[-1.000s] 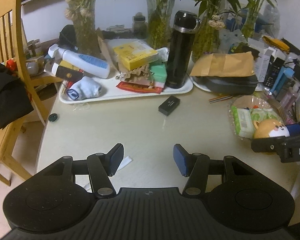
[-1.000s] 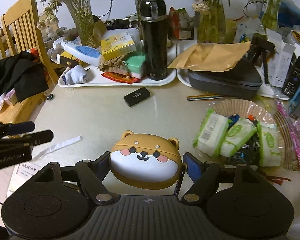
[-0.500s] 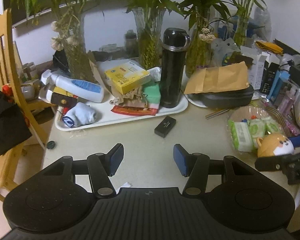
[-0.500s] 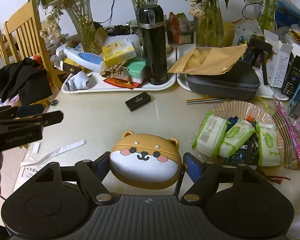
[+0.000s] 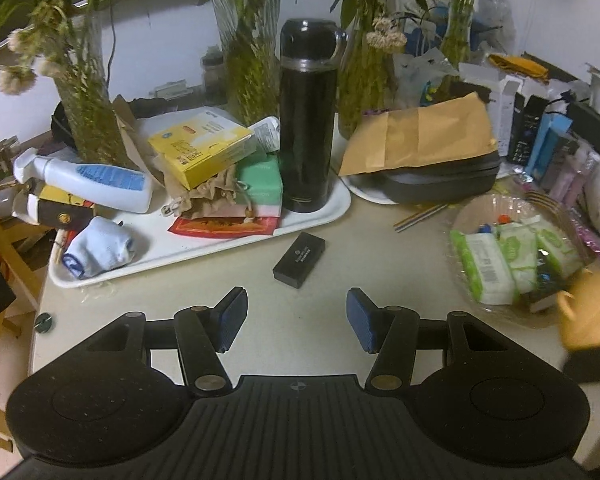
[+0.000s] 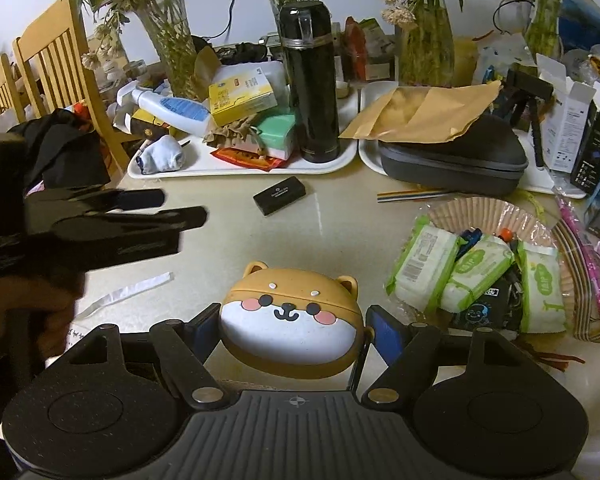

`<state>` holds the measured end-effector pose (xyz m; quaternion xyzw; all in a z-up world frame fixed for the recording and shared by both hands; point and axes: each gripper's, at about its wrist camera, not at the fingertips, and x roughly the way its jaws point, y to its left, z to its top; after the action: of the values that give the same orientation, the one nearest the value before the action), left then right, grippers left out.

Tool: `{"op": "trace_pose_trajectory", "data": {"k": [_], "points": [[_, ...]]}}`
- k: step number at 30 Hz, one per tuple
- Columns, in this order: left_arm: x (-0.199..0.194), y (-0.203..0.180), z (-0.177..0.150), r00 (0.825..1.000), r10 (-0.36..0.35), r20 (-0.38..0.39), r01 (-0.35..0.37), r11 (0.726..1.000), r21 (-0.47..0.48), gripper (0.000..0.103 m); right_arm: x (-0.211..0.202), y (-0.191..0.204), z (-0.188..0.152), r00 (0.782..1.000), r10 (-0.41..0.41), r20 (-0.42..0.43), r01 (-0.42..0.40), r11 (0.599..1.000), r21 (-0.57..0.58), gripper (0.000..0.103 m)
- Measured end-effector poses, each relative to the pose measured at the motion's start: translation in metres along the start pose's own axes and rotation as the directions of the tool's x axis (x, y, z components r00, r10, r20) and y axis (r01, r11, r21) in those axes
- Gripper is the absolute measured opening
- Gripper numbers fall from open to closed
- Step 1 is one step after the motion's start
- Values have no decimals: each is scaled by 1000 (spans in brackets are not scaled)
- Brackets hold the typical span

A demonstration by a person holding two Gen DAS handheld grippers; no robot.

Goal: Organize rigid objects
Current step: 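Grasp the black rectangular case with the left tool while the right tool holds the dog-face case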

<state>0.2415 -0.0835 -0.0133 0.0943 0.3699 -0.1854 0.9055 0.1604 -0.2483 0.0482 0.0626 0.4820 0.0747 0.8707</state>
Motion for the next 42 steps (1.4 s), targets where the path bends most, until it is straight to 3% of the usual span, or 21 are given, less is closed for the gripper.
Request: {"op": "trace_pose_trajectory", "data": {"k": [15, 23, 26, 30, 42], "points": [[88, -11, 14, 997, 34, -65, -28, 995, 93, 54, 6, -6, 4, 999, 44, -15, -43, 999, 13, 79], [131, -8, 22, 991, 47, -121, -38, 996, 77, 54, 14, -6, 5, 997, 61, -37, -61, 998, 1, 79], [142, -7, 23, 988, 46, -146, -35, 996, 78, 49, 14, -6, 6, 997, 67, -39, -67, 998, 2, 79], [150, -5, 22, 983, 26, -183, -12, 997, 75, 35, 15, -6, 7, 997, 70, -40, -70, 998, -1, 79], [123, 1, 9, 974, 19, -227, -5, 998, 62, 32, 18, -6, 5, 998, 31, -57, -32, 999, -12, 79]]}}
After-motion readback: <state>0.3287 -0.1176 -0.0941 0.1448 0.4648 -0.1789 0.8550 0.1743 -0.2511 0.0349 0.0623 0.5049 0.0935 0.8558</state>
